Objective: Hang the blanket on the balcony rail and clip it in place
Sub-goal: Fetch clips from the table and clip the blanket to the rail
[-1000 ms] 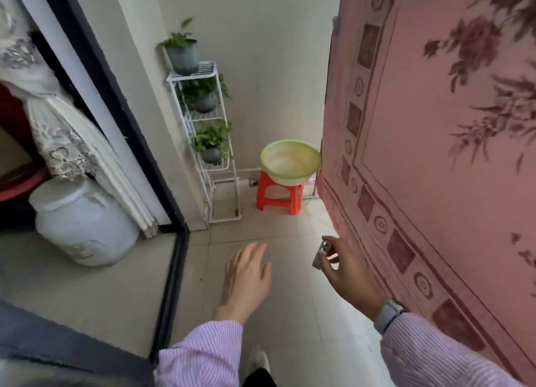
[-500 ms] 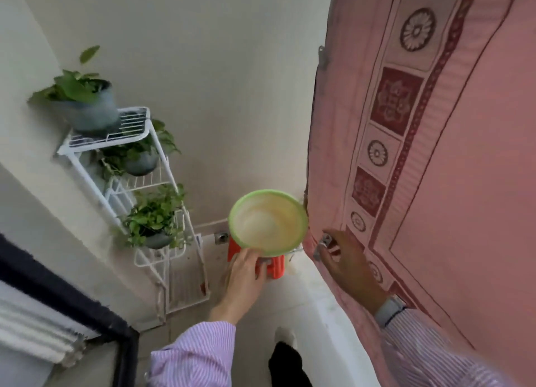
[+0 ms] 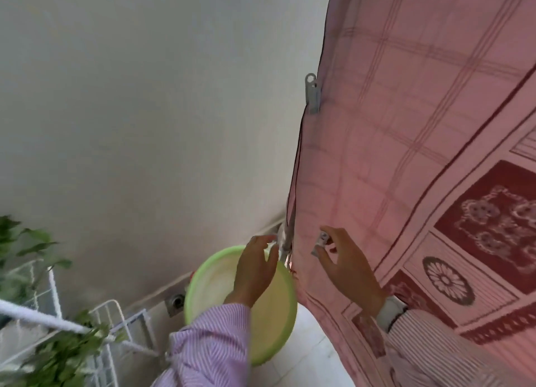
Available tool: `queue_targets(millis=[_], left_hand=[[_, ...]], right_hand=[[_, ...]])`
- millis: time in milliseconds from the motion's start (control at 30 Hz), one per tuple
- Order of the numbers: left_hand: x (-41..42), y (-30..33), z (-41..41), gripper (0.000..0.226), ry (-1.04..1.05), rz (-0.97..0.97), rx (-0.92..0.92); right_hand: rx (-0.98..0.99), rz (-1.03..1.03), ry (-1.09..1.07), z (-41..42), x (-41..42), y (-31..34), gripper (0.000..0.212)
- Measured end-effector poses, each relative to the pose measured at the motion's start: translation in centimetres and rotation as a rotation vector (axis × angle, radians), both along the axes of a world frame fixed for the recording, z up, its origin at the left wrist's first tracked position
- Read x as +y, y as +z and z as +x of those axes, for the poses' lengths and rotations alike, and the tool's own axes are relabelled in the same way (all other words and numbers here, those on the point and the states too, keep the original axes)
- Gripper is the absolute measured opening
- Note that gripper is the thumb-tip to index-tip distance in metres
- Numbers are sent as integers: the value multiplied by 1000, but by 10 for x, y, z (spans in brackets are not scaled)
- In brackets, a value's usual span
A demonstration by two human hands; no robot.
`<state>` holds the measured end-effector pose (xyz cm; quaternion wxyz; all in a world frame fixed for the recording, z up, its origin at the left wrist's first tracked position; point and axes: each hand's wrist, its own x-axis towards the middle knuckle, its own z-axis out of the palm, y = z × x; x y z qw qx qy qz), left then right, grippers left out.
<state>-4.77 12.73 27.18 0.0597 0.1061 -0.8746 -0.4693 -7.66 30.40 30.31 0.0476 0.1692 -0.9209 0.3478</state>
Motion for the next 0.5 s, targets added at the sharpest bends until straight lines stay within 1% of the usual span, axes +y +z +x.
queue_targets(millis=[100, 167, 233, 300, 367, 433, 500], left_hand=[[-3, -9, -68, 21, -84, 157, -6], [-2, -19, -107, 20, -158, 199, -30], [1, -28, -135, 24, -222, 229, -40], [5, -32, -152, 33, -232, 286, -39], [7, -34, -162, 39, -180, 344, -22], [7, -38, -173, 34, -161, 365, -2], [7, -44, -180, 19, -204, 397, 2]], right_hand=[[40, 49, -105, -27, -13, -8, 34], [59, 70, -184, -39, -21, -10, 35], [67, 123, -236, -47, -30, -12, 36], [74, 167, -268, -53, -38, -12, 36], [68, 191, -302, -57, -47, -13, 37], [77, 209, -329, -62, -55, -13, 38], [95, 237, -336, -69, -60, -15, 38]])
